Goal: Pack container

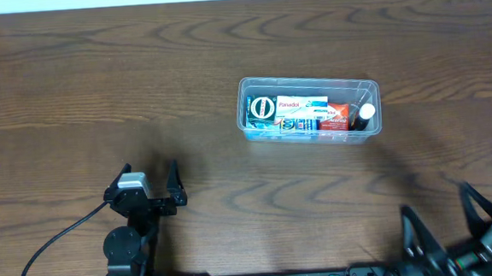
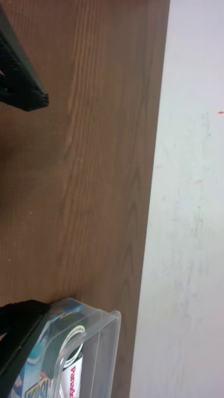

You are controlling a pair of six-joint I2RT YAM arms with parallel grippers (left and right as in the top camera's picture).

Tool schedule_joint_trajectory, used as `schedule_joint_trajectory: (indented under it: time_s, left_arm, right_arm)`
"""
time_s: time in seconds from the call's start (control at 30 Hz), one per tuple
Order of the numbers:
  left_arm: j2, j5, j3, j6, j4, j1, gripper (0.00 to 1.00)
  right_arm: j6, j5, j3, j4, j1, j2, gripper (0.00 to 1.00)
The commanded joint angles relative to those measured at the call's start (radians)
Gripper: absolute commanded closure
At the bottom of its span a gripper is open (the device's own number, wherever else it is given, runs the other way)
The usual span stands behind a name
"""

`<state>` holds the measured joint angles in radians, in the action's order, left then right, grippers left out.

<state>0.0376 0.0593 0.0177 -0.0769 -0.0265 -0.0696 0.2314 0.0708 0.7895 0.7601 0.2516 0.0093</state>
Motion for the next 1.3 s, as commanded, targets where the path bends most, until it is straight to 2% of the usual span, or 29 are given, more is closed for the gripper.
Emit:
schedule_joint_trajectory:
  time_s: [0.0,0.13,0.33,0.47,0.7,0.93,1.1,1.27]
  left_arm:
    - [-0.001,-0.008,-0.014,0.013,-0.04,-0.006,0.02]
    - [-0.001,-0.008,-0.014,0.013,-0.04,-0.006,0.02]
    - [-0.001,-0.008,-0.014,0.013,-0.04,-0.006,0.02]
    - [-0.001,-0.008,-0.014,0.013,-0.04,-0.006,0.02]
    - [-0.001,-0.008,-0.014,0.013,-0.04,-0.006,0.02]
    - [-0.001,-0.008,-0.014,0.013,-0.04,-0.006,0.02]
    - [-0.001,-0.008,-0.014,0.013,-0.04,-0.006,0.02]
    - [-0.001,-0.008,-0.014,0.013,-0.04,-0.006,0.02]
  right_arm:
    - [0.015,0.035,-0.123,-0.073,-0.003,-0.001,0.01]
    - [0.015,0.011,-0.298,-0.234,-0.003,-0.001,0.01]
    - [0.07,0.008,-0.49,-0.364,-0.003,-0.001,0.01]
    - [0.139,0.009,-0.566,-0.479,-0.003,-0.001,0.01]
    - [0.13,0.044,-0.658,-0.636,-0.003,-0.001,0.01]
    - [0.093,0.124,-0.742,-0.739,-0.003,-0.001,0.01]
    - [-0.014,0.144,-0.768,-0.741,-0.003,-0.001,0.02]
    - [-0.045,0.142,-0.784,-0.715,-0.004,-0.001,0.01]
